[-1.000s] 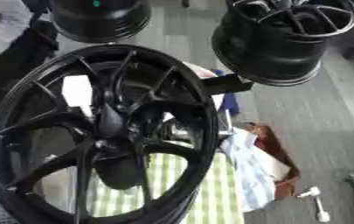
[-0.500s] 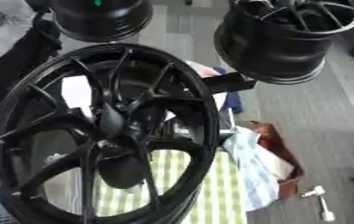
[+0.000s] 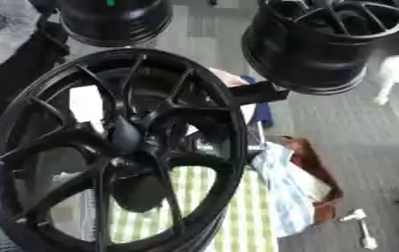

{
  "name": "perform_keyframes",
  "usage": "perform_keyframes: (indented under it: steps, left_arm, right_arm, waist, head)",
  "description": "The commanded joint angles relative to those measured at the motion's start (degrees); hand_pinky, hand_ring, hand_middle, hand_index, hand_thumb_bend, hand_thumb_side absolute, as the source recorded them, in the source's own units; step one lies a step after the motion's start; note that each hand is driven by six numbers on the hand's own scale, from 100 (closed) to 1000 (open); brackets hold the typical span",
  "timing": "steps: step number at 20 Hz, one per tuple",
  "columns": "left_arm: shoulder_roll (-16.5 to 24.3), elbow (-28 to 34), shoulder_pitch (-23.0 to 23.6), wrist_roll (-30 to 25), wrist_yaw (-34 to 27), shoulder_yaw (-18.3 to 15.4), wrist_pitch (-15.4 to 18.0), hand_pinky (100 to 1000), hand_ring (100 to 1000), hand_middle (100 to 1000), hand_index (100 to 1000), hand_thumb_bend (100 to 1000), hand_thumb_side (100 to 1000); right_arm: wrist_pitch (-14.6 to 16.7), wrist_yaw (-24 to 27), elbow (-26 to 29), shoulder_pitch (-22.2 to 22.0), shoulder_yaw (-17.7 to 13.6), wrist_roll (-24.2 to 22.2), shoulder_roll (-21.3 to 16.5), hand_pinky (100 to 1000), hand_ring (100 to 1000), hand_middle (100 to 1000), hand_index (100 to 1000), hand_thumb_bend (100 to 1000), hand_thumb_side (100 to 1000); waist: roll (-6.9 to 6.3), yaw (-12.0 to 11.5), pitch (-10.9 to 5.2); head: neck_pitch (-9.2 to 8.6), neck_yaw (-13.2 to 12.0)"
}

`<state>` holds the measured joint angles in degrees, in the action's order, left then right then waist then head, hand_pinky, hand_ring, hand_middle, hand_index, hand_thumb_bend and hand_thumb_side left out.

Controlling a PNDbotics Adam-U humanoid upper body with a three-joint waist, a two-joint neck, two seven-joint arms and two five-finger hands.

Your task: Pull the pin out of the wheel hub.

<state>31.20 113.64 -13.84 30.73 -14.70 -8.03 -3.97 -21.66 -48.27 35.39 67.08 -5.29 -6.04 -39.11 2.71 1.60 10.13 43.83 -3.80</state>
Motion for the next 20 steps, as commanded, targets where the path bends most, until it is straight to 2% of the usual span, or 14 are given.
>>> perform_keyframes:
  steps: [1, 8, 10, 13, 14, 16, 20]
  left_arm:
    - [1.29, 0.95, -0.61, -0.03, 0.23, -0.48, 0.01, 813, 880, 810, 902, 700, 615]
    - [1.32, 0.95, -0.71, -0.18, 0.24, -0.36, -0.03, 813, 880, 809, 900, 700, 615]
    - [1.35, 0.95, -0.72, -0.20, 0.27, -0.38, -0.03, 813, 880, 809, 900, 700, 615]
    - [1.47, 0.95, -0.81, -0.28, 0.38, -0.38, 0.07, 813, 878, 808, 900, 698, 616]
    - [1.52, 0.95, -0.88, -0.39, 0.46, -0.35, 0.14, 813, 877, 808, 900, 698, 617]
    - [1.65, 0.95, -1.04, -0.66, 0.73, -0.29, 0.35, 813, 876, 808, 900, 697, 617]
    - [2.01, 0.95, -1.41, -1.13, 1.73, -0.17, 1.01, 813, 875, 808, 899, 698, 618]
  right_arm:
    - [0.41, 0.22, 2.01, 1.52, -0.04, -0.21, -1.28, 842, 903, 897, 908, 329, 512]
    - [2.12, 2.35, 5.92, 1.37, 0.57, 0.30, -1.01, 823, 869, 867, 894, 311, 536]
    - [3.16, 5.53, 9.02, 0.89, 0.58, 1.06, -1.16, 805, 831, 822, 864, 222, 544]
    - [4.18, 13.96, 15.24, -0.61, 0.77, 3.77, -1.76, 785, 791, 781, 831, 166, 563]
    - [4.71, 17.92, 17.87, -1.44, 1.02, 5.08, -2.04, 778, 775, 761, 820, 100, 596]
    - [5.88, 26.69, 23.88, -3.96, 2.03, 7.48, -2.91, 781, 771, 753, 817, 100, 644]
    - [8.45, 41.88, 37.30, -9.86, 3.64, 11.23, -4.11, 793, 774, 752, 823, 100, 676]
  waist:
    - [-0.06, 0.05, -0.94]
    - [-0.01, 0.04, -0.94]
    - [-0.03, 0.01, -0.94]
    - [-0.05, -0.01, -0.92]
    - [-0.05, 0.00, -0.91]
    - [-0.08, 0.00, -0.81]
    - [-0.38, -0.06, -0.45]
  head:
    - [0.29, 0.13]
    - [0.29, 0.10]
    - [0.29, 0.07]
    - [0.29, -0.03]
    - [0.29, -0.03]
    - [0.29, -0.12]
    - [0.26, -0.28]
